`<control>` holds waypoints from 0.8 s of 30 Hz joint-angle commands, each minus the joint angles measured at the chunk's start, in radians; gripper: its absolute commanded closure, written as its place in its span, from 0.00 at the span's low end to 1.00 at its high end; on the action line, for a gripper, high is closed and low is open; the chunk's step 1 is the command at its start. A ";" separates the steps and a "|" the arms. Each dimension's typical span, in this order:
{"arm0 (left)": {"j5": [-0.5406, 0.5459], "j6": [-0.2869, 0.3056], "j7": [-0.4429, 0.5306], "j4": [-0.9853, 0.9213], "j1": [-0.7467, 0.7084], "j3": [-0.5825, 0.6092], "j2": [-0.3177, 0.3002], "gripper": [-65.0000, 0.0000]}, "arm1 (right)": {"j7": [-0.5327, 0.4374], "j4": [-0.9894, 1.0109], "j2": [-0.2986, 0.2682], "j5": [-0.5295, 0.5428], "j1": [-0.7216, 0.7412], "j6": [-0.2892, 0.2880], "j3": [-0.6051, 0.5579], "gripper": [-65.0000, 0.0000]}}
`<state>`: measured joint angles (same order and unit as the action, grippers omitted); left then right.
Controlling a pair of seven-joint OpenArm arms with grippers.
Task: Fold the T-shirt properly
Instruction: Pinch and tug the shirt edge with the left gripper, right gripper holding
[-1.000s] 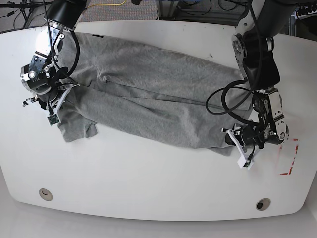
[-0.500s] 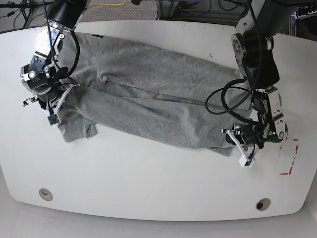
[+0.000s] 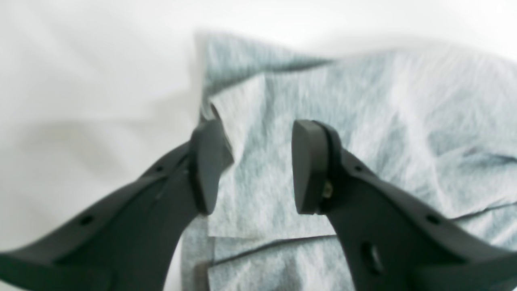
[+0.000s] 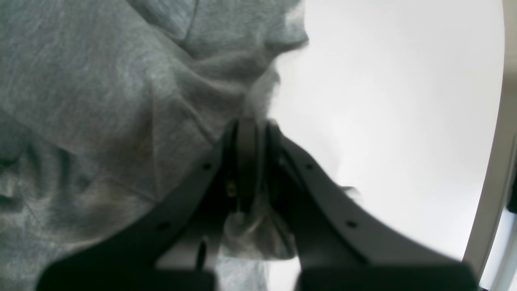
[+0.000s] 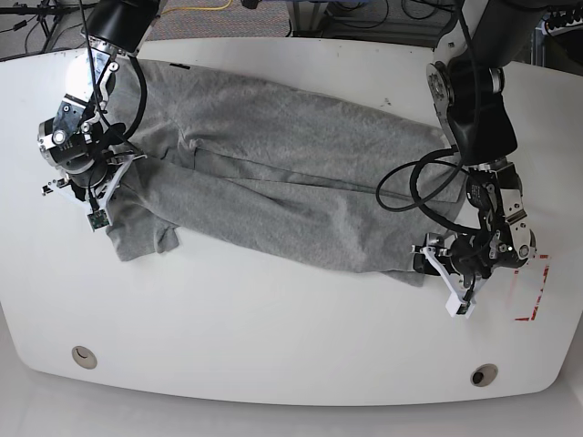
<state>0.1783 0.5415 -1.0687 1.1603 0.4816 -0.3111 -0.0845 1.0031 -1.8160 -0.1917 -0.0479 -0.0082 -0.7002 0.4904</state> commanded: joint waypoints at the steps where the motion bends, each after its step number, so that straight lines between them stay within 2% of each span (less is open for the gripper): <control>1: 0.010 -0.042 0.015 0.016 0.027 0.000 -0.019 0.53 | -0.017 -0.015 -0.013 0.007 0.018 0.002 0.001 0.99; 6: 0.010 -0.107 0.063 0.013 0.025 0.000 -0.021 0.46 | -0.017 -0.015 -0.013 0.007 0.018 0.002 0.001 0.99; 24: 0.014 -0.107 0.106 -0.135 0.027 0.003 -0.018 0.45 | -0.017 -0.015 0.005 0.007 0.030 0.002 0.001 0.99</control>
<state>0.1768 0.4332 -0.9771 1.0138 0.4793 -0.3077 -0.0967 1.0027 -1.8156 -0.1753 -0.0471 0.0036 -0.6998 0.4892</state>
